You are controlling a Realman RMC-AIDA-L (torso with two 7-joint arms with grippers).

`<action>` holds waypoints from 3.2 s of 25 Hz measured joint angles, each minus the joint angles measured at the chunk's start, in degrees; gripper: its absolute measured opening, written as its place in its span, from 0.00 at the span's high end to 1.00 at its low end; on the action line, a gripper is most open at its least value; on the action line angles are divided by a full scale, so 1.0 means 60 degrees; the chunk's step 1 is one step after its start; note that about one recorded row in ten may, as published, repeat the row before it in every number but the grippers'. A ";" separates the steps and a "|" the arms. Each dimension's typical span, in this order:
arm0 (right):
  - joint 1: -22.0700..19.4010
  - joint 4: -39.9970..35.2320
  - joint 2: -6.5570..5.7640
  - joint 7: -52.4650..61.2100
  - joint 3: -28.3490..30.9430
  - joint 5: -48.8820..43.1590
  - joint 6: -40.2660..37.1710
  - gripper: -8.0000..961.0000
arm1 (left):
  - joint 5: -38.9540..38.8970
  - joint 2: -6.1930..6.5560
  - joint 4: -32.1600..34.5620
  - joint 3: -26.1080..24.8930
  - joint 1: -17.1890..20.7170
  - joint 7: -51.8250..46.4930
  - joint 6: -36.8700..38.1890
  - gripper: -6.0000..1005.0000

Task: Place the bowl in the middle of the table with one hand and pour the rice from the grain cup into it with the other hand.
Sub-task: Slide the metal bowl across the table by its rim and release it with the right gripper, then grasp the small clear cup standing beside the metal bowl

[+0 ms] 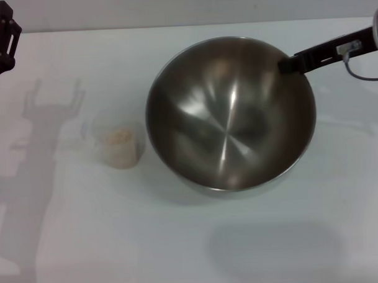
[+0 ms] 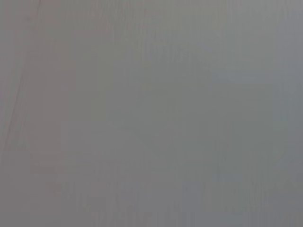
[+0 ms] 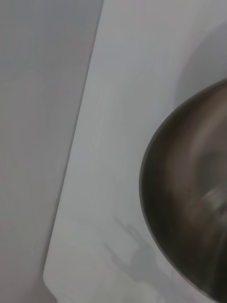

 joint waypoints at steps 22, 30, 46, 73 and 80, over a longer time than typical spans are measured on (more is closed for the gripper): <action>0.0584 0.2109 -0.0051 -0.0343 0.0070 0.0198 -0.0511 0.96 | 0.0001 0.0010 0.0007 0.0037 0.0015 0.0000 0.0153 0.17; 0.0608 0.2169 -0.0060 -0.0268 0.0018 0.0002 -0.0463 0.96 | 0.0006 0.0000 -0.0023 0.0078 0.0118 -0.0041 0.0278 0.17; 0.0591 0.2002 -0.0060 -0.0283 -0.0020 -0.0280 -0.0447 0.77 | 0.0075 -0.0011 -0.0049 0.0103 0.0327 -0.0279 0.0479 0.17; -0.1696 0.1041 0.0070 -0.1171 -0.6124 -0.0583 -1.5102 0.50 | 0.0133 0.0020 -0.0008 0.0194 0.0406 -0.0513 0.1059 0.17; -0.1571 0.4507 0.0106 0.1176 -0.8784 -0.0571 -2.2859 0.50 | 0.0135 0.0009 -0.0031 0.0245 0.0370 -0.0513 0.1009 0.17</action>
